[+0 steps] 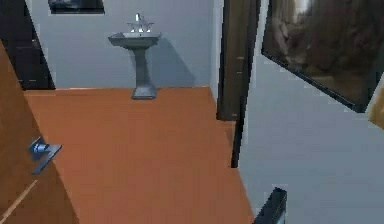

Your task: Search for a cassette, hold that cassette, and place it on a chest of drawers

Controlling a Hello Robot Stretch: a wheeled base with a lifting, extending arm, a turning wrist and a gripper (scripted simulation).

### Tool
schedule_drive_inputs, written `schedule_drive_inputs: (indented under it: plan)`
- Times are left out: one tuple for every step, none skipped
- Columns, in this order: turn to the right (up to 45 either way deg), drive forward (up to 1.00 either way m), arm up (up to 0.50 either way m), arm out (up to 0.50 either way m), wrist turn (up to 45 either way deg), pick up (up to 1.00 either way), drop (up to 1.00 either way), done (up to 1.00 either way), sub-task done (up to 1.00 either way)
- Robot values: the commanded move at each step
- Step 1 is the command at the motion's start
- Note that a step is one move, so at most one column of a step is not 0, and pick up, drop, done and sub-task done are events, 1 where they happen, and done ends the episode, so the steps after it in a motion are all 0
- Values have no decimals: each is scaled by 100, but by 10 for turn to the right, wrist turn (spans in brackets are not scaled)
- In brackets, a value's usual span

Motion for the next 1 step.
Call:
schedule_drive_inputs:
  plan:
    - [60,0,0,0,0,0,0,0,0]
